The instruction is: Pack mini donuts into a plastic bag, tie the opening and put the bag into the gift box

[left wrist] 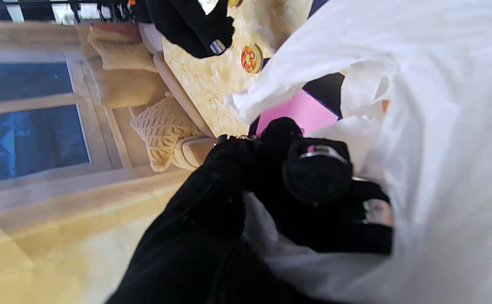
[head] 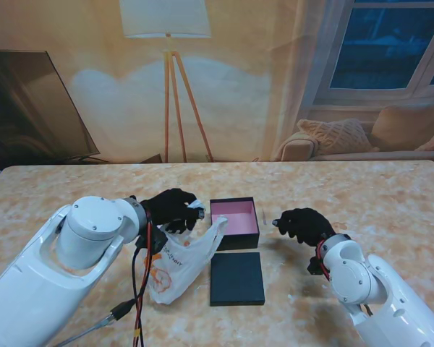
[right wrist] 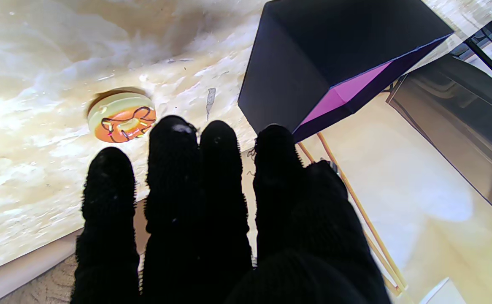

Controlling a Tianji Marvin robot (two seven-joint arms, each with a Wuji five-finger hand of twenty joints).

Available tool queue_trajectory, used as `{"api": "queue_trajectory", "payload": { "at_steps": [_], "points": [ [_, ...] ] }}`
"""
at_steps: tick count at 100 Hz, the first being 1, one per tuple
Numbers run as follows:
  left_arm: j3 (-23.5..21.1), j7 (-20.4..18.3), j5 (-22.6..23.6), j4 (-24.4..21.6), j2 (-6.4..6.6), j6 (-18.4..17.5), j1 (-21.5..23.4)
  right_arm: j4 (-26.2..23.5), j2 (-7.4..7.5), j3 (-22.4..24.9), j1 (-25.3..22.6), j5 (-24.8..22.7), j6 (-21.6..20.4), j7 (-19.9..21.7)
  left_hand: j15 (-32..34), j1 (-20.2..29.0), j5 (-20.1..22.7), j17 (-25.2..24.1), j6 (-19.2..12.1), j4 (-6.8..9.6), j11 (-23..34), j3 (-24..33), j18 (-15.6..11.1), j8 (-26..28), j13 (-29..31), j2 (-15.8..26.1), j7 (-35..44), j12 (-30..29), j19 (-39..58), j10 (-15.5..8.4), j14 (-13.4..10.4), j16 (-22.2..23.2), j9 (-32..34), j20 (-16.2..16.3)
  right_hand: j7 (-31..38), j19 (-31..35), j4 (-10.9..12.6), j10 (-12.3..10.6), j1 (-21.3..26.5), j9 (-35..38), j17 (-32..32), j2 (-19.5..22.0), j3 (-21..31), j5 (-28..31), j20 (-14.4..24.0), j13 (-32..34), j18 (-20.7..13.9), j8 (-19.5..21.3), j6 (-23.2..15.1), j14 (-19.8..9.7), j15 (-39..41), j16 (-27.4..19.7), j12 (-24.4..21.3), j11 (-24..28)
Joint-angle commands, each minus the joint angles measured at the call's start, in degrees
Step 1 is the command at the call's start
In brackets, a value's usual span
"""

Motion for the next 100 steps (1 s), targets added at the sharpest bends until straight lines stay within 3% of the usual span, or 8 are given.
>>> {"api": "queue_trajectory", "payload": {
  "at_steps": [1, 21, 49, 54, 62, 72, 87, 100],
  "points": [
    [0.80, 1.47, -0.45, -1.37, -1.63, 1.25, -0.61, -0.34, -0.42, -0.01, -0.73, -0.15, -0.31, 0.52, -0.90, 3.22, -2.23, -0.88, -1.96, 1.70, 0.18, 1.04, -1.85, 1.51, -0.63, 2.18, 1.74, 0.26, 1.36, 0.64, 1.63, 1.45, -1.62, 1.52, 0.31, 0.32, -0.59, 0.43, 2.71, -0.41, -0.21, -0.04, 0.09, 1.07, 0.43, 0.52, 0.78, -0.25, -1.27, -0.32, 0.75, -1.00, -0.44, 0.48],
    [1.81, 7.42, -4.85, -1.48, -4.32, 6.29, -2.33, -0.73, -0.45, 0.61, -1.33, -0.57, -0.95, -0.01, -2.66, 3.22, -2.63, -2.46, -0.18, 1.49, 0.21, 1.58, -0.71, 0.75, -1.75, 2.17, 1.54, 0.52, -1.32, 0.56, 2.01, 1.96, -2.32, 3.59, 0.28, 0.34, -0.58, 0.30, 2.73, -0.39, -0.16, -0.05, 0.11, 1.07, 0.44, 0.57, 0.79, -0.31, -1.32, -0.29, 0.78, -0.99, -0.43, 0.51],
    [1.17, 11.84, -9.51, -3.51, -6.67, 10.92, -2.84, -2.17, -0.24, 1.90, -1.77, -1.08, -3.06, 0.59, -4.20, 3.22, -2.98, -2.74, -0.41, 1.44, -0.32, 1.39, -0.42, 0.68, -1.90, 2.34, 1.55, 0.11, -2.93, 0.46, 1.98, 1.70, -2.47, 4.75, -0.19, 0.32, -0.59, 0.33, 2.94, -0.56, -0.12, -0.36, 0.15, 0.21, 0.42, 0.47, 0.64, -0.74, -1.32, -0.36, 0.91, -0.91, -0.40, 0.49],
    [1.20, 12.46, -9.96, -3.97, -7.00, 11.45, -2.93, -2.54, -0.20, 2.14, -1.87, -1.04, -3.55, 0.77, -4.59, 3.22, -3.23, -2.62, -1.86, 1.38, -0.41, 1.29, -0.51, 0.93, -1.91, 2.40, 2.02, -0.02, -3.47, 0.42, 1.79, 1.54, -2.50, 4.74, -0.40, 0.33, -0.61, 0.52, 3.02, -0.61, -0.12, -0.47, 0.16, -0.01, 0.42, 0.48, 0.63, -1.04, -1.37, -0.34, 1.07, -0.84, -0.36, 0.54],
    [1.24, 14.10, -10.97, -4.57, -7.90, 12.78, -3.15, -3.08, -0.09, 2.50, -1.94, -0.77, -4.52, 1.36, -5.62, 3.22, -3.18, -2.69, -0.14, 1.39, -0.84, 1.38, -0.33, 0.15, -2.13, 2.58, 1.46, -0.37, -4.50, 0.36, 1.91, 1.11, -2.73, 4.54, -0.75, 0.41, -0.66, 0.59, 3.16, -0.61, 0.01, -0.73, 0.15, -0.50, 0.45, 0.51, 0.57, -1.52, -1.34, -0.49, 1.43, -0.67, -0.26, 0.69],
    [1.29, 16.35, -13.42, -4.62, -9.25, 13.50, -3.57, -3.67, 0.03, 2.85, -1.88, 0.28, -5.74, 2.35, -7.41, 3.22, -3.56, -3.25, -2.29, 1.31, -1.48, 1.30, 0.24, 0.28, -2.62, 2.62, 2.34, -0.98, -6.63, 0.23, 2.09, 0.50, -3.00, 4.24, -1.12, 0.48, -0.84, 0.29, 3.78, -0.66, 0.22, -1.70, 0.16, -2.03, 0.50, 0.70, 0.16, -3.02, -1.87, -0.98, 2.89, 0.07, 0.24, 1.43],
    [1.94, 20.22, -16.06, -3.88, -11.45, 14.35, -4.29, -4.30, 0.22, 3.48, -1.57, 2.81, -7.70, 4.31, -10.08, 3.22, -4.01, -5.00, -3.04, 1.17, -2.77, 1.08, 0.94, 0.05, -3.89, 2.84, 2.85, -2.02, -9.62, 0.04, 2.69, -0.17, -3.59, 4.18, -1.58, 0.79, -1.09, -1.59, 5.62, -0.70, 1.12, -4.31, 0.32, -9.23, 0.59, 1.20, -0.53, -12.26, -1.54, -2.36, 4.41, 1.01, 1.29, 2.84],
    [2.53, 22.58, -16.80, -2.96, -12.76, 14.83, -4.64, -4.80, 0.29, 4.16, -1.64, 4.64, -8.97, 5.27, -11.19, 3.22, -4.14, -5.68, -3.16, 1.13, -3.32, 1.03, 1.23, -0.09, -4.33, 2.94, 3.09, -2.51, -10.90, 0.12, 3.06, -0.30, -3.79, 4.48, -5.76, 0.90, -0.81, -2.06, 4.33, -1.58, 1.28, -4.29, 0.73, -14.52, 0.64, 0.83, -0.87, -20.83, 3.30, -2.82, 4.72, 1.39, 1.38, 3.01]
  ]
}}
